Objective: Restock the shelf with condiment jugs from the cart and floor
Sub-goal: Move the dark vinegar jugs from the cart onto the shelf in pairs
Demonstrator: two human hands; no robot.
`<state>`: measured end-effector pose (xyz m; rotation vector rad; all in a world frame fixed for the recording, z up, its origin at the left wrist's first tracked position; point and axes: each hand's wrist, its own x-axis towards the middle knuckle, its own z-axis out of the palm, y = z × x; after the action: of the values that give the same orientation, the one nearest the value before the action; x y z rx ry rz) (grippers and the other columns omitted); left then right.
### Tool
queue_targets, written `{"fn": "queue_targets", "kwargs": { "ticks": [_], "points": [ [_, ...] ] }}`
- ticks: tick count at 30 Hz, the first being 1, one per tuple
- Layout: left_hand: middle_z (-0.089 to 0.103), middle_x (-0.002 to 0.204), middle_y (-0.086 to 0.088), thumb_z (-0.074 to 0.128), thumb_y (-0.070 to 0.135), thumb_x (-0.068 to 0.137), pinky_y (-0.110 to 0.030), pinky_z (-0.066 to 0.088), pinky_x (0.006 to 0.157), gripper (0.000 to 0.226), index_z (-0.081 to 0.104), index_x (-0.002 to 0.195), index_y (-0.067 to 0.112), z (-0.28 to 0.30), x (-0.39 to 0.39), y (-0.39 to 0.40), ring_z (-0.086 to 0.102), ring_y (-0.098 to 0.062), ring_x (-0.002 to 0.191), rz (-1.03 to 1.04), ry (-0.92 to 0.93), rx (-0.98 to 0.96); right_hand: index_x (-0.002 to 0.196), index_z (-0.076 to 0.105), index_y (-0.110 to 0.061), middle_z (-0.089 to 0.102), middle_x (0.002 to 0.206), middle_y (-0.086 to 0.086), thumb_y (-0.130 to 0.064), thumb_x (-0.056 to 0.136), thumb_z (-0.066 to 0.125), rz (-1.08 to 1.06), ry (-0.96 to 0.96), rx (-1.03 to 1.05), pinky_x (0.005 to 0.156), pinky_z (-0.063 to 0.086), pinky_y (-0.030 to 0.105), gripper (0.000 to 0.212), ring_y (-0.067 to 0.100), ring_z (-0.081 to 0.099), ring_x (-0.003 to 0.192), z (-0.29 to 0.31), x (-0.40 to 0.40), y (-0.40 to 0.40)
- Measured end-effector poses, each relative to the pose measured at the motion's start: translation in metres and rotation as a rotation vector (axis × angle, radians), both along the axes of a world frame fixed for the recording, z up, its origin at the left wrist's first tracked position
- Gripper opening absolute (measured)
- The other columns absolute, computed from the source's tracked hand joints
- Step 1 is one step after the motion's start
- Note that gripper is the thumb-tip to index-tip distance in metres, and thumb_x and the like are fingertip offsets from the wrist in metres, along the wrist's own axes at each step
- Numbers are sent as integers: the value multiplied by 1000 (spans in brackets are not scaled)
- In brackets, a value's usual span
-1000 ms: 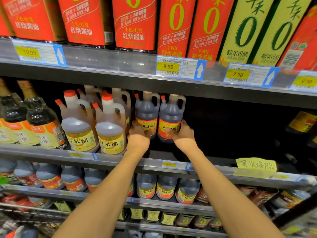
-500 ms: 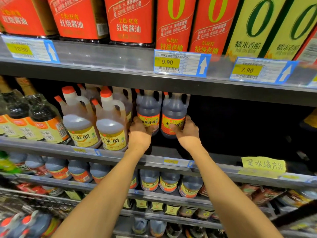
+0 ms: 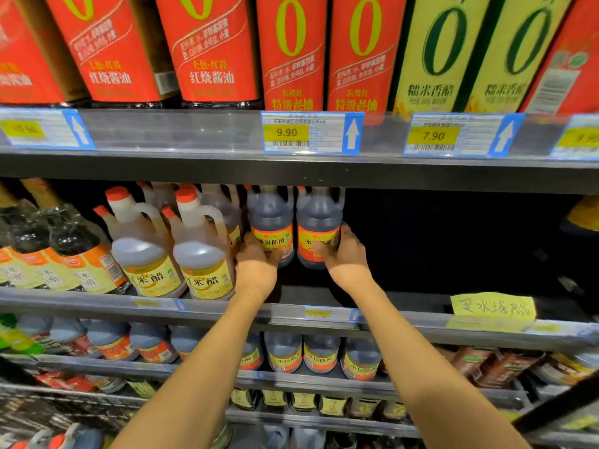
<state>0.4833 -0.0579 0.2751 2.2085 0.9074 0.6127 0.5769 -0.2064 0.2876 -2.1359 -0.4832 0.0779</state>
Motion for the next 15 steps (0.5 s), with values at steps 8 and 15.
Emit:
{"fn": "queue_targets", "kwargs": {
  "ticks": [8, 15],
  "points": [
    [65, 118, -25, 69, 32, 91, -47, 52, 86, 60, 45, 135, -1, 6, -7, -3, 63, -46, 105, -13, 49, 94, 161, 11, -15, 37, 158, 14, -38, 99, 59, 23, 60, -87, 106, 41, 39, 82, 35, 44, 139, 6, -5, -6],
    [60, 127, -21, 58, 30, 100, -42, 46, 95, 43, 54, 127, -3, 12, -67, -27, 57, -38, 119, -218, 61, 175, 154, 31, -11, 47, 147, 21, -47, 99, 56, -41, -30, -184, 101, 47, 44, 71, 39, 53, 128, 17, -57, -41]
  ]
}}
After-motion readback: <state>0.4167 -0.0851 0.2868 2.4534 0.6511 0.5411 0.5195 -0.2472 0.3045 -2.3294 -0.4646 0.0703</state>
